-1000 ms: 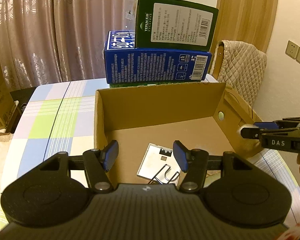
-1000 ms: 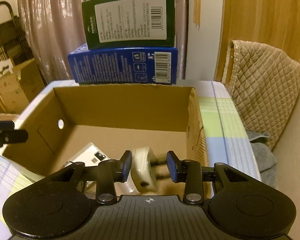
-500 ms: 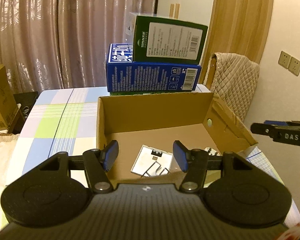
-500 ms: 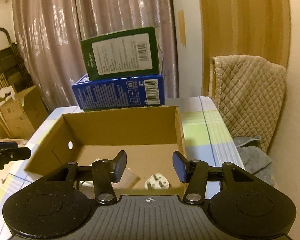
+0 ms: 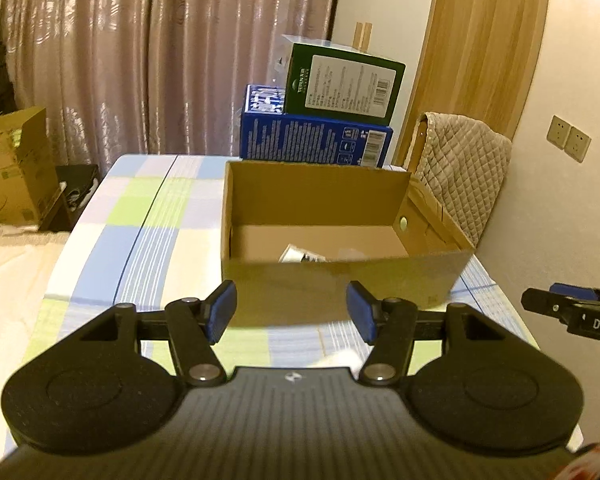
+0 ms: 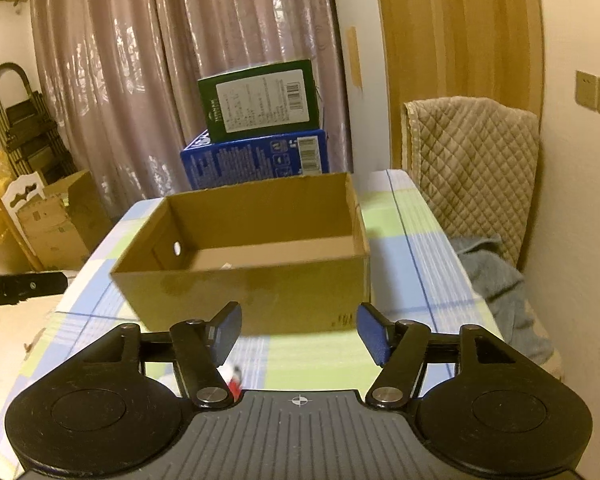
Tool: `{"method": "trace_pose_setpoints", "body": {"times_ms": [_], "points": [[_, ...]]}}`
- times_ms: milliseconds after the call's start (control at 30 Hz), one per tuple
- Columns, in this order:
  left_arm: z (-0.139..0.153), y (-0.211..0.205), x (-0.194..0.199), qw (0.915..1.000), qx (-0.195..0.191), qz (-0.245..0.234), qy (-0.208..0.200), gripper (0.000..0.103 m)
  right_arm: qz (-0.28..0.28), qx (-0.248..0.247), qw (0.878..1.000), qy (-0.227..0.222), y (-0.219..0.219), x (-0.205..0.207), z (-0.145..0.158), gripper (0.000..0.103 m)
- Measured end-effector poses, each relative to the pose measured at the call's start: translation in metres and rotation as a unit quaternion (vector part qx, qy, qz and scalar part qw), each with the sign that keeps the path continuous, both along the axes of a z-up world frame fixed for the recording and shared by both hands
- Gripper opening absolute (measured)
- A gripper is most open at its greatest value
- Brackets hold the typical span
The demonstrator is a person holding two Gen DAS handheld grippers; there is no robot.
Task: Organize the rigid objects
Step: 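Move both tools back to table, right tool toward Doraemon keychain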
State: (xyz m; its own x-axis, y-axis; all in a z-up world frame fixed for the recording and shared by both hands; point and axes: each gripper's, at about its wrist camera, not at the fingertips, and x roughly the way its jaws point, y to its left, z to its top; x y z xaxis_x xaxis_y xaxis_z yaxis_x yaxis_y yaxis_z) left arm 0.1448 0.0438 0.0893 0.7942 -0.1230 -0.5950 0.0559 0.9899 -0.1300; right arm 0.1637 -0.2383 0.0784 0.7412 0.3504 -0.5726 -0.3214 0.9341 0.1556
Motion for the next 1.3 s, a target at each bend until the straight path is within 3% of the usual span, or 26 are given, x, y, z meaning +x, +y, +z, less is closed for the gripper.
{"method": "trace_pose_setpoints", "body": {"times_ms": [233,433,700,1300], "points": [[-0.011,0.007,-0.055,0.9996,-0.015,0.022,0.007,0.059,-0.004,0.001,1.0,0.015,-0.008,-0.055,-0.01,0.063],[-0.028,0.007,-0.085,0.9994,-0.007,0.02,0.026,0.059,-0.006,-0.002,0.999,0.04,-0.014,-0.078,-0.025,0.064],[-0.039,0.005,-0.092,0.9991,0.008,0.018,0.038,0.06,0.001,-0.019,0.998,0.052,-0.02,-0.09,-0.039,0.065],[-0.068,-0.003,-0.078,0.9973,0.027,-0.005,0.068,0.067,0.014,-0.037,0.996,0.074,-0.018,-0.073,-0.06,0.065]]}}
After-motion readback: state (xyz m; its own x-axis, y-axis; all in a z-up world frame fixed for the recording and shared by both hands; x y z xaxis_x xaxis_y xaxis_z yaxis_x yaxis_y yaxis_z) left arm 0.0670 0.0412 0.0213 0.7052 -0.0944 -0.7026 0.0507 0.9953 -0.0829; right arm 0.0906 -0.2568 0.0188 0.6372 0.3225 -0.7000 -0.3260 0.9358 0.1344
